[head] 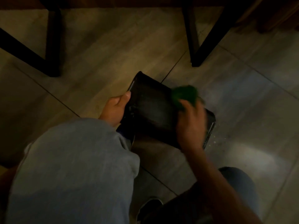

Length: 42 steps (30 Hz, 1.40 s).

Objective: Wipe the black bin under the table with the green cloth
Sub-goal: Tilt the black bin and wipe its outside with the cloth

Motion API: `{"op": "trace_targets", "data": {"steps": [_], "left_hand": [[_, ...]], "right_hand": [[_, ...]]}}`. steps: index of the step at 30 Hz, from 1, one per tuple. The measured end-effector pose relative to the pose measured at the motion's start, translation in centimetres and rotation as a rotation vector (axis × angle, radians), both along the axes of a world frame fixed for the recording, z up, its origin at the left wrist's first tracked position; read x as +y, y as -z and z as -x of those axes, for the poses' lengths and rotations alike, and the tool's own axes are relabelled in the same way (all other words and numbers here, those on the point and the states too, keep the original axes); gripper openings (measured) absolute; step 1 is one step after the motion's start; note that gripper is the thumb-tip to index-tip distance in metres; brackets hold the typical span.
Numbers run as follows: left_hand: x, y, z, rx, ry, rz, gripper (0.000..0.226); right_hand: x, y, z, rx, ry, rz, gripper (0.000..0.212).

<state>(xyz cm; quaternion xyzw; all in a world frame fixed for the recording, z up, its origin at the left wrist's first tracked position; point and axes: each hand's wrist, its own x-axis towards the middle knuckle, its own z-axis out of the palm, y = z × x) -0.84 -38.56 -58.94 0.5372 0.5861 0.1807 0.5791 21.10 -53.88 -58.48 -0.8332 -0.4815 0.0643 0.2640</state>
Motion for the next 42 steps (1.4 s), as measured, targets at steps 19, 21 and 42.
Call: {"op": "trace_targets", "data": {"steps": [19,21,42], "left_hand": [[1.0,0.0,-2.8,-0.064,-0.046,0.020,0.067],[0.7,0.1,-2.9,-0.063,0.008,0.035,0.071],[0.7,-1.5,-2.3,-0.077,-0.125,0.041,0.049]], "right_hand": [[-1.9,0.8,-1.6,-0.022,0.248,0.005,0.046],[-2.7,1.5,3.0,-0.027,0.203,-0.004,0.053],[6.7,1.4,9.5,-0.121,-0.154,-0.108,0.046]]}}
